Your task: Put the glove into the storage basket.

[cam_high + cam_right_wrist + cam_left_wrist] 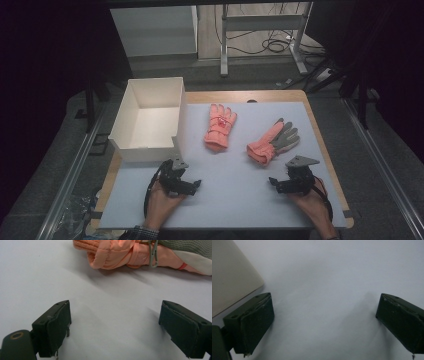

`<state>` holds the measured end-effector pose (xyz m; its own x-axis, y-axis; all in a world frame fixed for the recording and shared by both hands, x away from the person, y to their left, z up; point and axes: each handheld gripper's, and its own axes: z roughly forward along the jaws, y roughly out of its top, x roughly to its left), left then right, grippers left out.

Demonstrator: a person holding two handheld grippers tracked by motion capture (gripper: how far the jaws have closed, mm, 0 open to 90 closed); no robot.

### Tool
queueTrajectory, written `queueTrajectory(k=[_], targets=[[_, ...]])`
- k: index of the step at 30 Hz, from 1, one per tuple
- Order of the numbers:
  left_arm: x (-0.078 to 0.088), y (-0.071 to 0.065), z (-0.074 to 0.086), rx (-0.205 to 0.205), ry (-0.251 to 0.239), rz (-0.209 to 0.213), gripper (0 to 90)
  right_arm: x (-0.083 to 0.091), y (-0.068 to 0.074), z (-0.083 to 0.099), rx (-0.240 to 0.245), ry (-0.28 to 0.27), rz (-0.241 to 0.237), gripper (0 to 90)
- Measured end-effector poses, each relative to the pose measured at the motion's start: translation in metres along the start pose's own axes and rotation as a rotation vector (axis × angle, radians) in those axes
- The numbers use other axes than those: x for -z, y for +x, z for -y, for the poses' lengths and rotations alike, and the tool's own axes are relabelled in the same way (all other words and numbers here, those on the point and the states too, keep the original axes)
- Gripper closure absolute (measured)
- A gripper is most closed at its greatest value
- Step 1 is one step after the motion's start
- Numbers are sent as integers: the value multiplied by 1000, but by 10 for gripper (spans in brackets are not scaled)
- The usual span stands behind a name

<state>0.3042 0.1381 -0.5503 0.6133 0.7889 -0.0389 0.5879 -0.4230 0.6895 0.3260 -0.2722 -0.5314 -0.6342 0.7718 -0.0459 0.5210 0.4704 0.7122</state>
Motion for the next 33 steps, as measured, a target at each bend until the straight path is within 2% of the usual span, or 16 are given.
queueTrajectory(k=[7,12,17,20,23,33], targets=[[0,0,0,0,0,0,16,2,-2,0,-20,-11,13,144],[0,0,0,0,0,0,16,4,-3,0,-41,-19,3,165],[0,0,0,-1,2,0,16,9,-5,-2,-32,-23,26,199],[0,0,0,-1,1,0,16,15,-10,-6,-55,-39,18,222],[0,0,0,-1,0,-1,16,18,-14,-9,-49,-41,23,251],[0,0,0,0,1,0,16,23,-29,-28,-78,-60,7,347]])
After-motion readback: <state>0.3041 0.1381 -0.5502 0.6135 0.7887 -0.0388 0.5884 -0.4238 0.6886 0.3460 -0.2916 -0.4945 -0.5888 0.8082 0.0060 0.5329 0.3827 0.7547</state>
